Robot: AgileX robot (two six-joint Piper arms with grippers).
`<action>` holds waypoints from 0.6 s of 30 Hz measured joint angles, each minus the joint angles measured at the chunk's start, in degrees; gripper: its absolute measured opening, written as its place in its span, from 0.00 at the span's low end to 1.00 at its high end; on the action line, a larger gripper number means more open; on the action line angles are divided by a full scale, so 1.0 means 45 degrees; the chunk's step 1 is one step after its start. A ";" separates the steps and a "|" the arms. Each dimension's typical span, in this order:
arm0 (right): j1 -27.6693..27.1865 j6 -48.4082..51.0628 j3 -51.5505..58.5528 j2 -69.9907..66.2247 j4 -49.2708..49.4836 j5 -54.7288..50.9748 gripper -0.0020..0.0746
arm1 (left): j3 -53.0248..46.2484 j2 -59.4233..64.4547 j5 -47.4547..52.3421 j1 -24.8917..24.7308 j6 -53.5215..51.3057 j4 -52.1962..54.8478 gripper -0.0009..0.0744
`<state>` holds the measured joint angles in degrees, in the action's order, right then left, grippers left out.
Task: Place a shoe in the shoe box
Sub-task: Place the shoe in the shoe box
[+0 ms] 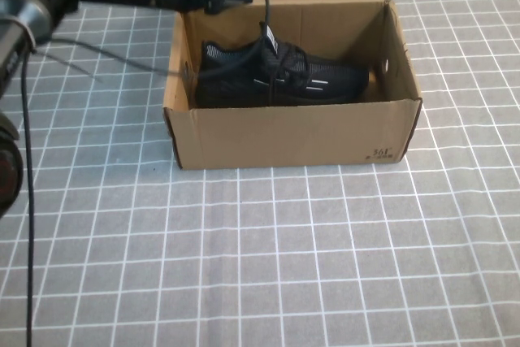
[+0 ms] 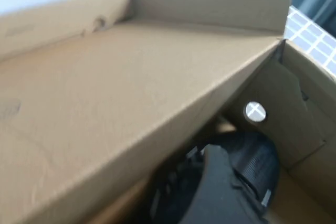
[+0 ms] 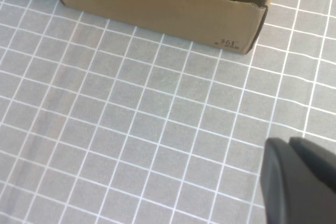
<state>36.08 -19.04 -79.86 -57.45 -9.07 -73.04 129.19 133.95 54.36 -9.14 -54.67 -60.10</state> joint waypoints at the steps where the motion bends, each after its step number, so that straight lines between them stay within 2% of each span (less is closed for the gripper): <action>1: 0.0000 0.0000 0.0000 0.0000 0.0000 0.0000 0.01 | 0.0195 -0.0159 0.0019 -0.0130 0.0969 0.0646 0.55; 4: 0.0000 0.0000 0.0000 0.0000 0.0000 0.0000 0.01 | 0.0747 -0.0339 0.0172 -0.0691 0.4486 0.3259 0.54; 6: 0.0000 0.0000 0.0000 0.0000 0.0000 0.0000 0.01 | 0.0889 -0.0370 0.0301 -0.1228 0.6050 0.4708 0.53; 12: 0.0000 0.0223 0.0000 0.0000 0.0000 0.0000 0.01 | 0.0889 -0.0370 0.0837 -0.2447 0.8323 0.6982 0.53; 18: 0.0000 0.0544 0.0000 0.0000 0.0022 0.0000 0.01 | 0.0910 -0.0370 0.1053 -0.2586 0.9279 0.7983 0.52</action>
<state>36.08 -16.59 -79.86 -57.45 -8.97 -73.04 133.28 132.29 59.09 -20.77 -12.92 -24.17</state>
